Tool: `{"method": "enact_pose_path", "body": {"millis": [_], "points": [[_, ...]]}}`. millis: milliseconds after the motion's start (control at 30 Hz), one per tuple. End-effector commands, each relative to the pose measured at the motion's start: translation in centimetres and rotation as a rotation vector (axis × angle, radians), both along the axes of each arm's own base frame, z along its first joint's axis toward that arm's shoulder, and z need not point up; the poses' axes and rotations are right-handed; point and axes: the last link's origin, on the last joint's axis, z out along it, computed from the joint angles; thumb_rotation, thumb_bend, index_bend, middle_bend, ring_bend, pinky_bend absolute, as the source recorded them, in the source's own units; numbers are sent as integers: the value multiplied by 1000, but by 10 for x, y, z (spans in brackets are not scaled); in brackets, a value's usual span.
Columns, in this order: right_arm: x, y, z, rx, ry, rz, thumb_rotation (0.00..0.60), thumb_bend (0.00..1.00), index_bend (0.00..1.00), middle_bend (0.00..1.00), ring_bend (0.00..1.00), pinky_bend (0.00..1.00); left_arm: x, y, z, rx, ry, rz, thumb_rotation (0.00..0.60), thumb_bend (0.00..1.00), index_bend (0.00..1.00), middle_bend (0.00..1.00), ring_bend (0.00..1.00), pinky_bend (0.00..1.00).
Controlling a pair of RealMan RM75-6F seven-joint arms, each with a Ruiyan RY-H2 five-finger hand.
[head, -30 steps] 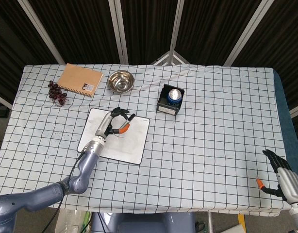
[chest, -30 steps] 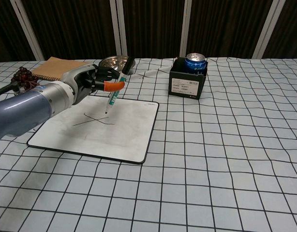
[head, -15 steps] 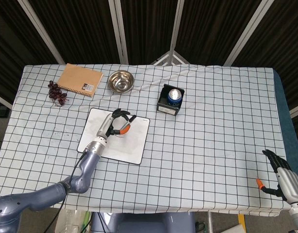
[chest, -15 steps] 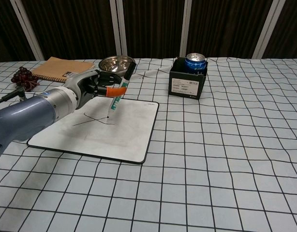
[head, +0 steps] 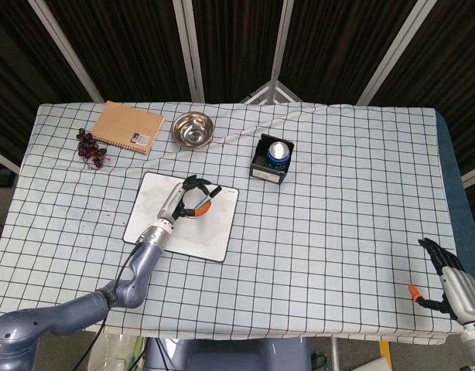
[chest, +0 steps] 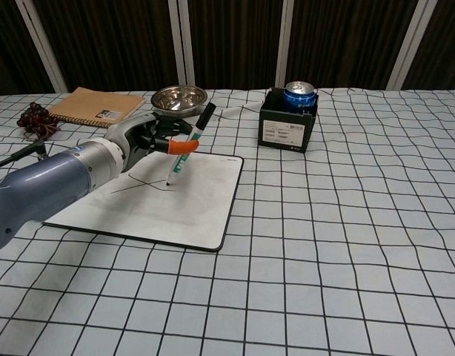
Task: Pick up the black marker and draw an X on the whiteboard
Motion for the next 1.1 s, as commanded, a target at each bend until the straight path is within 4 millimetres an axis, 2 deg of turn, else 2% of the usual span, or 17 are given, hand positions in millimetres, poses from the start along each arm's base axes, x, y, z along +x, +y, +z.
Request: {"method": "enact_pose_path", "body": {"millis": [33,200,300,500,633,800,967,1000,1100], "points": [[0,0,0,2,-2,0,600,352,0,0,0,0,-2,-1,0,0,1,1,600,504,740,236,0,0],[1,0,0,1,2,4,600,352,0,0,0,0,-2,-1,4,10,-20,5,600,500,740,236,0,0],[1,0,0,-2,5,7,600,352,0,0,0,0,7,1,12,24,-78,6,600,495,740,236,0,0],[1,0,0,-1,8,7,600,352,0,0,0,0,37,9,44,90,-167,-67,600,485,740,235,0,0],[1,0,0,-3,10,6,600,352,0,0,0,0,40,12,61,128,-69,-150,600,484,740,235,0,0],[0,1,0,-3,12,3,600,352,0,0,0,0,20,12,73,166,177,-237,600,483,740,234,0,0],[0,1,1,-2,15,1,600,352,0,0,0,0,-17,9,88,207,513,-307,600,475,734,234,0,0],[0,1,1,-2,17,-1,600,352,0,0,0,0,-30,6,92,211,602,-312,600,475,732,233,0,0],[0,1,1,-1,18,-1,600,352,0,0,0,0,-52,1,98,212,722,-306,600,474,725,228,0,0]]}}
